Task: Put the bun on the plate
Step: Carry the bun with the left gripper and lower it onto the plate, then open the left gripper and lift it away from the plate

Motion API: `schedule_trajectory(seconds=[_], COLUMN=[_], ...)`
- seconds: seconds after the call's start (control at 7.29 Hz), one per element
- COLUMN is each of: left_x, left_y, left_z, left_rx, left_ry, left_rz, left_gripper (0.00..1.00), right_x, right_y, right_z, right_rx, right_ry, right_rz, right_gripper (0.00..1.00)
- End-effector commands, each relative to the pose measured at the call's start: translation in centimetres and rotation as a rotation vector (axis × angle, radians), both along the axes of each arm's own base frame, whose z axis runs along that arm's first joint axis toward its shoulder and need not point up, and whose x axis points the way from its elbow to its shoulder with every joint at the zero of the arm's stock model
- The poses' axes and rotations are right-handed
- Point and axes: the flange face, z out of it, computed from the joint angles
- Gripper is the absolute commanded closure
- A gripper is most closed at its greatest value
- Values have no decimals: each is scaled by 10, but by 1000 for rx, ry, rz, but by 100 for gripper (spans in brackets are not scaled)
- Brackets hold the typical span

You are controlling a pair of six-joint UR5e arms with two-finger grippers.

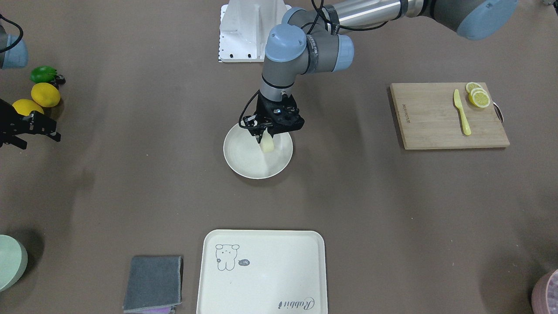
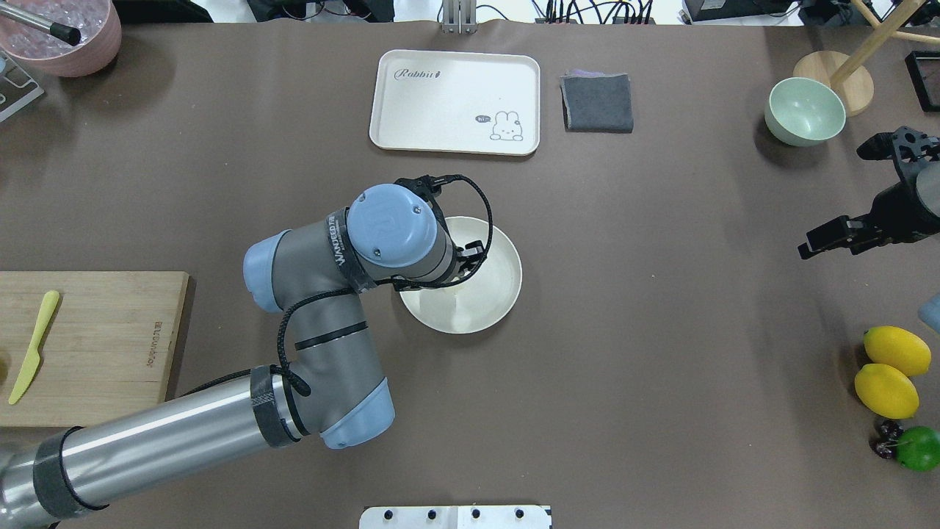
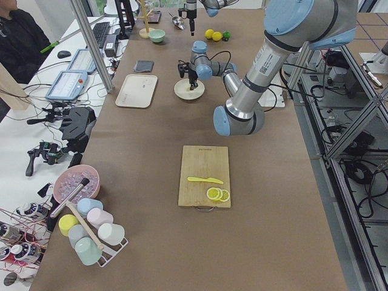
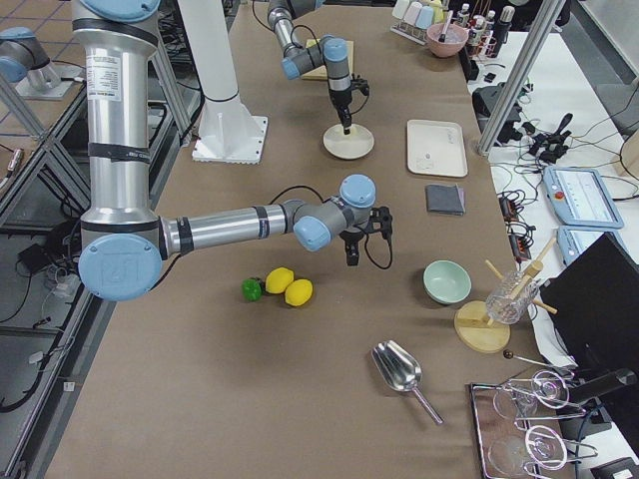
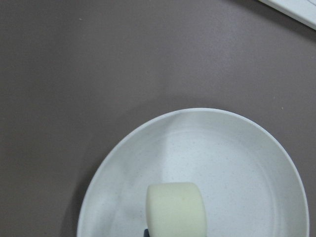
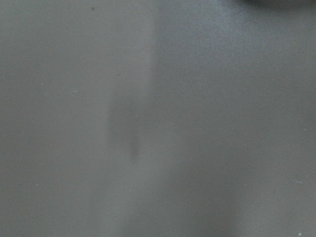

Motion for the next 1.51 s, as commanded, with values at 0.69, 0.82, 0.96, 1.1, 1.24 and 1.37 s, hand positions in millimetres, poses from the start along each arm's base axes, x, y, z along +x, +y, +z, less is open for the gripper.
schedule_trajectory(seconds=[0.69, 0.82, 0.96, 1.1, 1.24, 1.37], left_x=[-3, -29, -72, -122, -181, -246], left_y=[-13, -25, -36, -48, -66, -88], left_z=[-16, -16, -1, 20, 50, 101], left_rx=[63, 82, 99, 117, 179, 235], left_ry=[-7, -8, -46, -125, -188, -222], left_rz=[-18, -4, 53, 140, 225, 323], left_gripper=[2, 2, 2, 2, 2, 2], right_x=[0, -2, 3, 19, 31, 40], right_y=[0, -2, -3, -7, -11, -14], right_z=[-1, -4, -3, -2, -1, 1], right_rx=[3, 6, 4, 5, 15, 21], right_ry=[-2, -7, -6, -10, -12, -8], right_rz=[-2, -3, 4, 29, 36, 46], right_gripper=[0, 0, 0, 0, 0, 0])
